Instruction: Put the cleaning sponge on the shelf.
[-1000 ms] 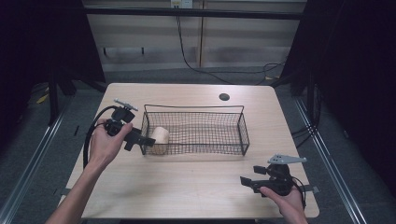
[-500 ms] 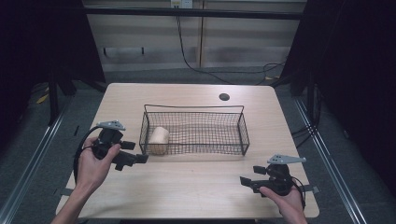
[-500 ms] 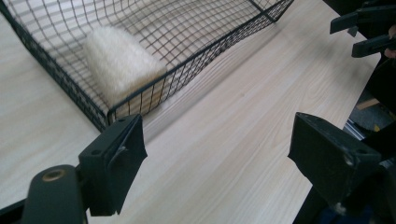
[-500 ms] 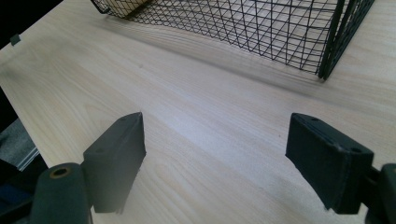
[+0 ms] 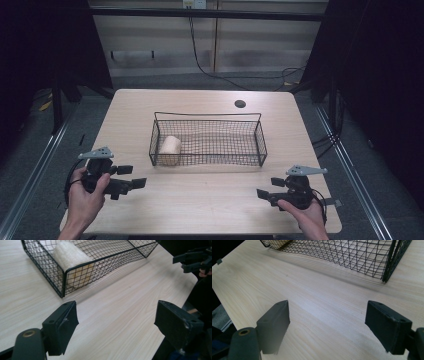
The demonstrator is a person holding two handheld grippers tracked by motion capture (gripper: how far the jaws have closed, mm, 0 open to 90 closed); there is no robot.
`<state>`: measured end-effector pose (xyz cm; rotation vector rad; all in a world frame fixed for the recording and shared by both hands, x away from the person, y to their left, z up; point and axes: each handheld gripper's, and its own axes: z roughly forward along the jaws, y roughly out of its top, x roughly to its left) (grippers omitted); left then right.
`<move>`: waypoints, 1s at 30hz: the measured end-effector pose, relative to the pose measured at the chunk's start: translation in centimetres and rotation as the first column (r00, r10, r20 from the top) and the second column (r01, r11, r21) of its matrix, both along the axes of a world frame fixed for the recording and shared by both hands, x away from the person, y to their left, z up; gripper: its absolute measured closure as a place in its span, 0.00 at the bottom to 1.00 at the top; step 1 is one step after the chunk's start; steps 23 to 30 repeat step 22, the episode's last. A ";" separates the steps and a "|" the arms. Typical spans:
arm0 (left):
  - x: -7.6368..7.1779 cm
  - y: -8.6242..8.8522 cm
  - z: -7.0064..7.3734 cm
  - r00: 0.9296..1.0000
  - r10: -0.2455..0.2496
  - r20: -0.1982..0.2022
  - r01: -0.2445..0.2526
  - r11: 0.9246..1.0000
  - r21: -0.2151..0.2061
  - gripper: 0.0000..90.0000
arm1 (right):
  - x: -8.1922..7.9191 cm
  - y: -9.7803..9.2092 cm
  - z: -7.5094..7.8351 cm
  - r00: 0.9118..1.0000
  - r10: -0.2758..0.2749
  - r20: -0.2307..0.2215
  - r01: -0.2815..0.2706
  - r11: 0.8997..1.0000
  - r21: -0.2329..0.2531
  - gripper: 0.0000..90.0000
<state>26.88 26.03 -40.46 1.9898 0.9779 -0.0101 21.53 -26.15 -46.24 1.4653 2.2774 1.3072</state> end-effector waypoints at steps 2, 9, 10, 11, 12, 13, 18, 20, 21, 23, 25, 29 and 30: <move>-0.3 0.2 -0.4 1.000 0.005 -0.007 -0.005 1.000 0.002 0.20 | 0.0 0.0 0.0 1.000 -0.002 -0.002 0.002 1.000 -0.001 0.22; -1.4 0.6 -2.5 0.999 0.024 -0.041 -0.024 1.000 -0.001 0.20 | -0.1 0.0 0.0 1.000 -0.002 -0.002 0.002 1.000 -0.006 0.22; -1.5 0.6 -2.7 0.999 0.021 -0.047 -0.021 1.000 0.004 0.20 | -0.1 0.1 0.0 1.000 -0.001 -0.001 0.001 1.000 -0.008 0.22; -1.6 0.6 -3.1 0.998 0.030 -0.050 -0.030 1.000 0.003 0.20 | -0.1 0.1 0.0 1.000 -0.001 -0.001 0.001 1.000 -0.009 0.22; -1.7 0.6 -3.5 0.998 0.033 -0.053 -0.033 0.999 0.010 0.20 | -0.1 0.1 0.0 1.000 -0.001 0.000 0.001 1.000 -0.010 0.22; -1.9 0.6 -3.9 0.998 0.039 -0.051 -0.039 0.999 0.008 0.20 | -0.1 0.1 0.0 1.000 -0.002 -0.002 0.002 1.000 -0.011 0.22; -2.2 1.1 -5.0 0.997 0.036 -0.061 -0.037 0.999 -0.003 0.20 | -0.2 0.2 0.0 1.000 -0.003 0.004 0.003 1.000 -0.020 0.22; -2.2 1.4 -5.4 0.997 0.044 -0.070 -0.045 0.999 -0.014 0.20 | -0.2 0.3 -0.2 1.000 0.001 0.002 -0.001 0.999 -0.040 0.20; -2.2 1.5 -5.5 0.996 0.044 -0.080 -0.045 0.999 -0.017 0.20 | -0.1 0.4 -0.3 1.000 0.000 -0.008 -0.001 0.999 -0.053 0.21; -2.2 1.6 -5.6 0.996 0.044 -0.082 -0.046 0.999 -0.022 0.20 | 0.0 0.6 -0.5 1.000 -0.001 -0.016 0.000 0.996 -0.086 0.21; -2.2 1.6 -5.6 0.996 0.044 -0.082 -0.046 0.999 -0.022 0.20 | 0.0 0.6 -0.5 1.000 -0.001 -0.016 0.000 0.996 -0.086 0.21; -2.2 1.6 -5.6 0.996 0.044 -0.082 -0.046 0.999 -0.022 0.20 | 0.0 0.6 -0.5 1.000 -0.001 -0.016 0.000 0.996 -0.086 0.21; -2.2 1.6 -5.6 0.996 0.044 -0.082 -0.046 0.999 -0.022 0.20 | 0.0 0.6 -0.5 1.000 -0.001 -0.016 0.000 0.996 -0.086 0.21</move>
